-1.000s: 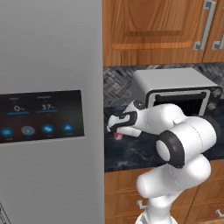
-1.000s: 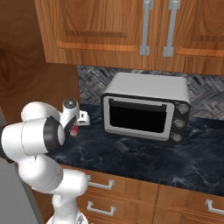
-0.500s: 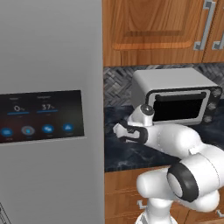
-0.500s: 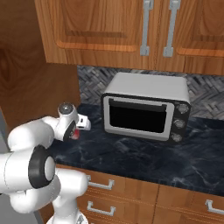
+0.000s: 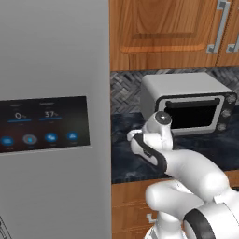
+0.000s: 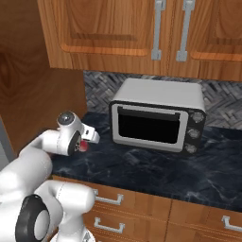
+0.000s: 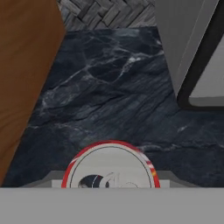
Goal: Four empty soda cans are scattered around the kitchen. Gather all the cans and cluster them next to the stove for recycling.
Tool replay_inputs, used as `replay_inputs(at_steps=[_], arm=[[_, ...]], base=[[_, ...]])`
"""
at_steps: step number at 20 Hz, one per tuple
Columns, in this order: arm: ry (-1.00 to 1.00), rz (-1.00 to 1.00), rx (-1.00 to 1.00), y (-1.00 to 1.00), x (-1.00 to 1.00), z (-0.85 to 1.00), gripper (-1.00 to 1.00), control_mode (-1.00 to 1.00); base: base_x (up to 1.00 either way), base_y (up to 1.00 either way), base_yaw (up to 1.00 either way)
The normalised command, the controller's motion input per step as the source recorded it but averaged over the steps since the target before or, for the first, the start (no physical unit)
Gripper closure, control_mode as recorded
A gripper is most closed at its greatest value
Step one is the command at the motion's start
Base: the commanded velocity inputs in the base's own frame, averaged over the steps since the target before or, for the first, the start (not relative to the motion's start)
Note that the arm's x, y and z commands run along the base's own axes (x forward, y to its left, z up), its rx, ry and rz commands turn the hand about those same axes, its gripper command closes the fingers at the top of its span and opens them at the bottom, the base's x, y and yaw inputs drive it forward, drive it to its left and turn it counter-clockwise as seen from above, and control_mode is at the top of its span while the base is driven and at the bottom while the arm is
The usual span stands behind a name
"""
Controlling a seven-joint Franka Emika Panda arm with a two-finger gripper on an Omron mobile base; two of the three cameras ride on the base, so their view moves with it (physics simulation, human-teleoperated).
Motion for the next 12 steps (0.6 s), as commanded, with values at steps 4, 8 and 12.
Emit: replay_inputs(at_steps=[4,8,12], arm=[[-0.05,-0.1,0.0,-0.19,-0.33,0.19,1.0,-1.0],[-0.03,-0.06,0.0,-0.15,-0.35,0.18,1.0,-1.0],[0.0,0.0,0.0,-0.01,-0.42,0.17,1.0,-1.0]], base=[[0.0,0.0,0.0],[0.0,0.0,0.0],[0.0,0.0,0.0]])
